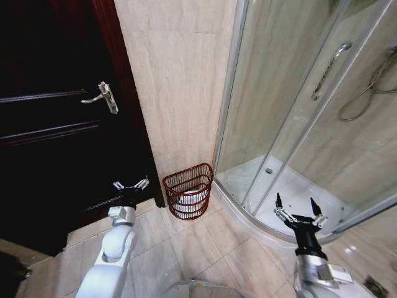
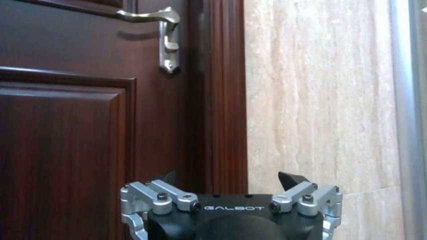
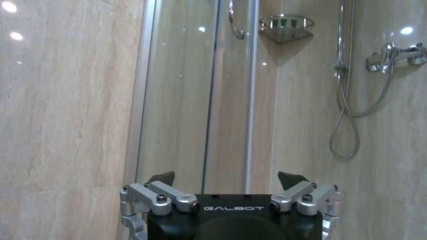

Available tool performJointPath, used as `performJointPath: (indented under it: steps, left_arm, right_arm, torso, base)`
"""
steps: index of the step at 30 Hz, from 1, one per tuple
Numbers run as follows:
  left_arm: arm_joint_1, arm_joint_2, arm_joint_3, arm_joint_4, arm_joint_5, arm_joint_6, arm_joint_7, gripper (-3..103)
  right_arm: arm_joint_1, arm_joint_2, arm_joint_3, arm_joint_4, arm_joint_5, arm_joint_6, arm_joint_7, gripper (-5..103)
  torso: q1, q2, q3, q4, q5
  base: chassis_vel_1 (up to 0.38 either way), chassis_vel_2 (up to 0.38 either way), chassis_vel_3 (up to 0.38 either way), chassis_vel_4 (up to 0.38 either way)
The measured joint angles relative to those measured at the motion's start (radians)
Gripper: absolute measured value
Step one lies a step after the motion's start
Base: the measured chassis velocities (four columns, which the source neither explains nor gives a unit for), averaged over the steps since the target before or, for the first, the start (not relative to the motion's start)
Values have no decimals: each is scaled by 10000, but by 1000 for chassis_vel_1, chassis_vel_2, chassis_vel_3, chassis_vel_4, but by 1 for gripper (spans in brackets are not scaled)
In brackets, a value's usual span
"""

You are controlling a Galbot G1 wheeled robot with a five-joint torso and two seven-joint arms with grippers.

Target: Discard the used towel into the hamper.

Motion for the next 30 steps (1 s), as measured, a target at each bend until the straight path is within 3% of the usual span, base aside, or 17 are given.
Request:
performJointPath:
  steps: [16, 30]
  left_arm:
    - [74, 118, 433, -157, 184, 73, 273, 100]
    - [106, 222, 396, 11, 167, -217, 362, 100]
  right_arm:
    - [-124, 0, 203, -179, 198, 198, 69, 100]
    - [-274, 0, 237, -24, 95, 218, -48, 100]
  torso:
    - [0, 0, 0, -1, 0]
    - [0, 0, 0, 0, 1]
  base:
    - [0, 0, 0, 0]
    - [0, 0, 0, 0]
